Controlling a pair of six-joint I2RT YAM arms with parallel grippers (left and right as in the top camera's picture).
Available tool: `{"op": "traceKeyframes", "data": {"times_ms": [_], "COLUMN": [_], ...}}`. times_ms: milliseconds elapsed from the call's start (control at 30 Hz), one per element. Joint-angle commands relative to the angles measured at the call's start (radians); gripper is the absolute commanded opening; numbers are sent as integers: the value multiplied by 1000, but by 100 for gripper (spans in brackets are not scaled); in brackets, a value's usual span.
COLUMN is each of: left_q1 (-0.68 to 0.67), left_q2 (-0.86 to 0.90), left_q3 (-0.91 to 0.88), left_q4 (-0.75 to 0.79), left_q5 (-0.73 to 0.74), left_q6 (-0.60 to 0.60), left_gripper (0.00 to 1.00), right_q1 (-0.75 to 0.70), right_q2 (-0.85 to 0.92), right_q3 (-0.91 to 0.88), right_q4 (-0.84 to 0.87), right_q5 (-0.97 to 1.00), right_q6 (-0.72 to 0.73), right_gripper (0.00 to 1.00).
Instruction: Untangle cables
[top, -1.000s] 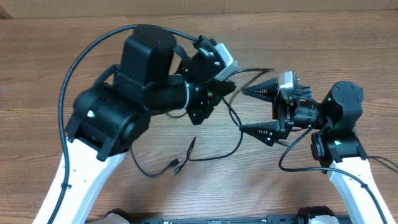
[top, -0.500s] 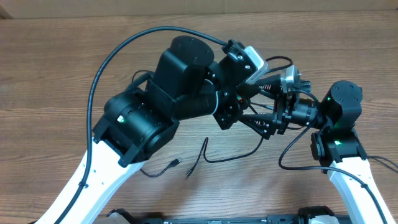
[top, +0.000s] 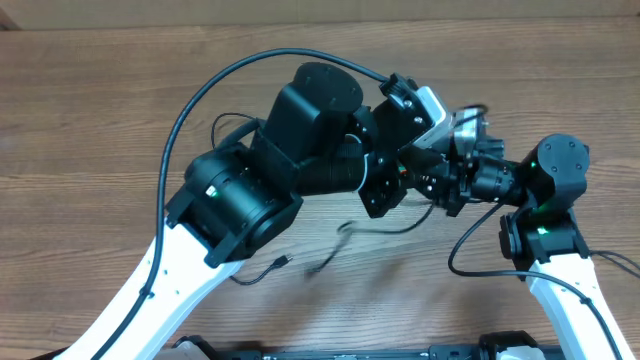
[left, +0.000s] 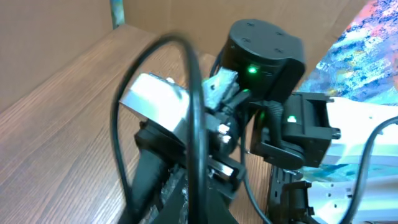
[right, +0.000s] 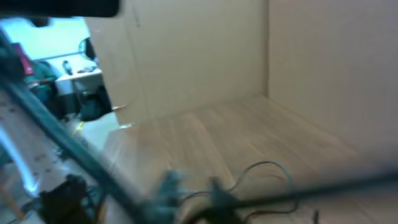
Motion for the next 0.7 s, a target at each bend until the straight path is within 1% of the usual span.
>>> {"op": "traceKeyframes", "data": {"times_ms": [0,167,200,233,267,333,367,400,467,500,567,600,633,667], "left_q1": [-6,-6,-6,-6,-5,-5,-5,-5,-5,-5,-5,-5,-5,-5], "left_q2": [-8,-8,-8,-8,-8,-8,-8,-8,-8,-8,-8,-8,-8,-8], "left_q3": [10,10,10,10,10,10,10,10,10,10,10,10,10,10], "left_q4": [16,11,8,3,1,-5,-11,-16,-27,-30,-30,-30,-30,-31], "left_q5": [34,-46,-83,-115,-132,-168,-189,-200,-237,-260,-282,-293,-303,-312], "left_q6": [-11,-12,-12,-12,-12,-12,-12,-12,-12,-12,-11,-12,-11,-11], "left_gripper": [4,4,10,23,25,35,44,49,55,73,79,84,97,100], "right_q1": [-4,-4,-5,-5,-5,-5,-6,-6,-11,-23,-61,-77,-100,-147], "right_q2": [1,1,1,1,1,1,1,1,1,1,1,1,1,1], "right_q3": [4,4,4,4,4,4,4,4,4,4,4,4,4,4], "right_q4": [-8,-35,-44,-56,-68,-100,-120,-136,-160,-169,-186,-192,-201,-215], "right_q5": [3,4,8,35,60,132,184,227,279,307,360,372,388,399], "right_q6": [-3,-3,-3,2,2,12,35,53,54,69,108,115,127,134], "right_gripper": [4,4,4,4,4,4,4,4,3,4,4,4,4,4]}}
